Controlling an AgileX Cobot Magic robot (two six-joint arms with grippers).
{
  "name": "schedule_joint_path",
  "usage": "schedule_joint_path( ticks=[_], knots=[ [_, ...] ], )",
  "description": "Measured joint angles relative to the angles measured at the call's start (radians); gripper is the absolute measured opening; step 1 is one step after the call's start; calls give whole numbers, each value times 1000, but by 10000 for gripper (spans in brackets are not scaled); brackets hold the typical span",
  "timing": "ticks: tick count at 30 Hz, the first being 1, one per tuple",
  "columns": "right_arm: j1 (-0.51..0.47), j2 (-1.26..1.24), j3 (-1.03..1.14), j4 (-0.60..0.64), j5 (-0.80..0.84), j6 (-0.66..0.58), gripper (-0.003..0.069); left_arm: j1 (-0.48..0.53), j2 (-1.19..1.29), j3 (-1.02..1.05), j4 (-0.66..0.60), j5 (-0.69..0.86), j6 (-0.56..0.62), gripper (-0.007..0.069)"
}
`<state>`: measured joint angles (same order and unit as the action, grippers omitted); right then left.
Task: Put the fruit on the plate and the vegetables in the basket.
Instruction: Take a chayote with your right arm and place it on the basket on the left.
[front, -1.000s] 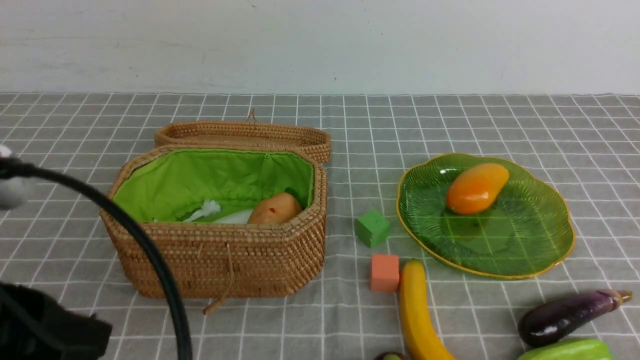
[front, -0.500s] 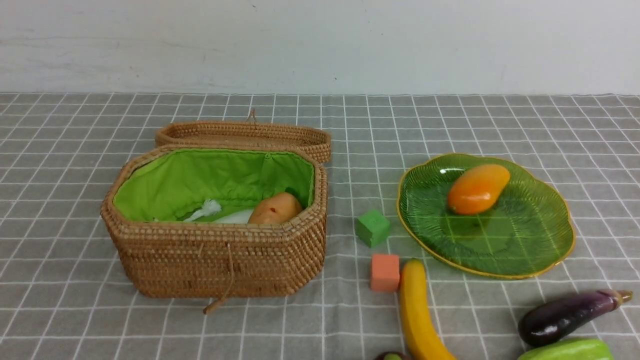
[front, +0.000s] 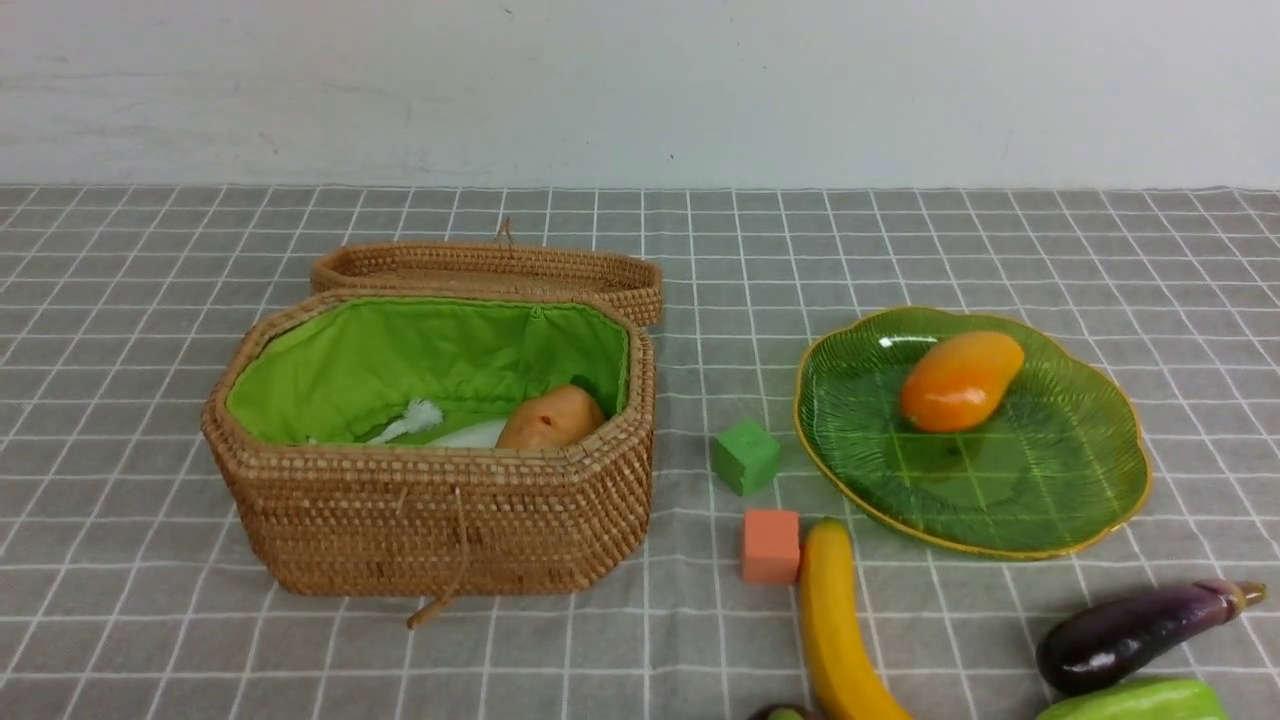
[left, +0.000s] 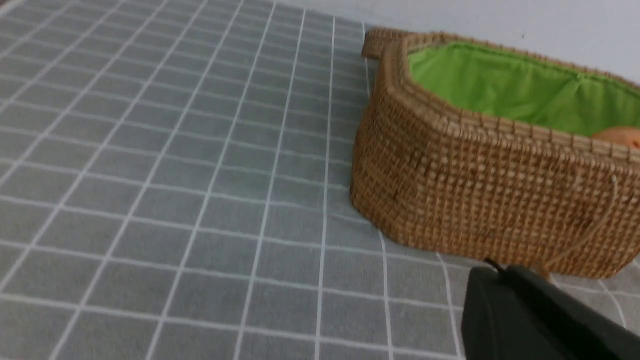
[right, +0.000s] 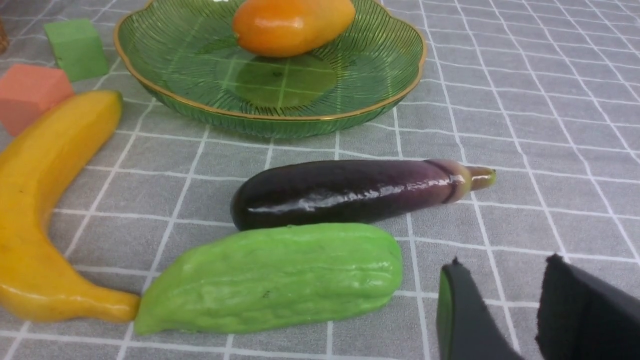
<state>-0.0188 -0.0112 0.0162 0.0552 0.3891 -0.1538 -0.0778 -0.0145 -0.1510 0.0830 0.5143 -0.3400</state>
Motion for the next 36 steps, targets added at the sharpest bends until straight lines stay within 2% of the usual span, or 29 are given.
schedule_joint_path(
  ticks=[12,36],
  knots=[
    [0,0,0,0,0,0,242,165,-1,173,64,-82,1,9],
    [0,0,0,-4,0,0,242,171,-1,175,78,-89,1,30]
  ],
)
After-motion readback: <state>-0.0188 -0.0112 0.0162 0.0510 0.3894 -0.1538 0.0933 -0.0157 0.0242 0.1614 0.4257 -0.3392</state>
